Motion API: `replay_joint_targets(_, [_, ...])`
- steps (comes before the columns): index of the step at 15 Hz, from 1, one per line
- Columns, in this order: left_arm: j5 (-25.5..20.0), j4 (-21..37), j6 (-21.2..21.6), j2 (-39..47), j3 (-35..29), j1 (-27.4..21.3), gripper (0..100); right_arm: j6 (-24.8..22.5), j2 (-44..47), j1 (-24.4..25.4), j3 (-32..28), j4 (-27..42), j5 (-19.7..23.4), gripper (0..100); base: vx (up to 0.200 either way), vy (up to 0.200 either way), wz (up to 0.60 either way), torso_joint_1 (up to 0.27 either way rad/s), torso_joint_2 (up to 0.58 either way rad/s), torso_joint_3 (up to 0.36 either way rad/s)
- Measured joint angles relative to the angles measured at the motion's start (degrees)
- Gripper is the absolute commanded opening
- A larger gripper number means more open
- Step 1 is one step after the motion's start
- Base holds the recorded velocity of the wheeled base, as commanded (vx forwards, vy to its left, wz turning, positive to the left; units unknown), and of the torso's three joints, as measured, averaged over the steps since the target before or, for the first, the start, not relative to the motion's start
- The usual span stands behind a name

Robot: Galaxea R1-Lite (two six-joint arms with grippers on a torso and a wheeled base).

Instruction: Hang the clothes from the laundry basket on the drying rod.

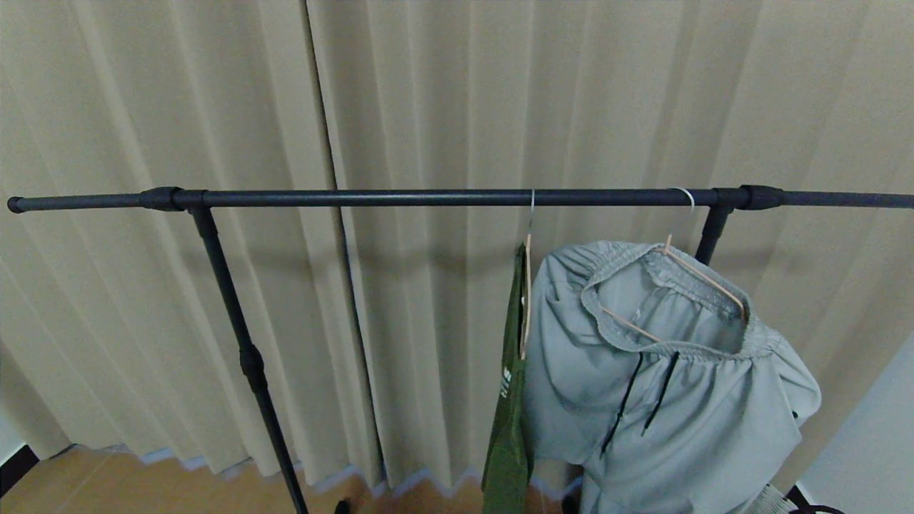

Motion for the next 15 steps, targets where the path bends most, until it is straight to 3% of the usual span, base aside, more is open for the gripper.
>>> replay_joint_targets(15, [-0.02, 0.02, 0.02, -0.02, 0.0, 0.0, 100, 0.38, -0.02, 0.0, -0.02, 0.0, -0.95, 100, 0.0, 0.0, 0.0, 0.0, 0.0, 0.0])
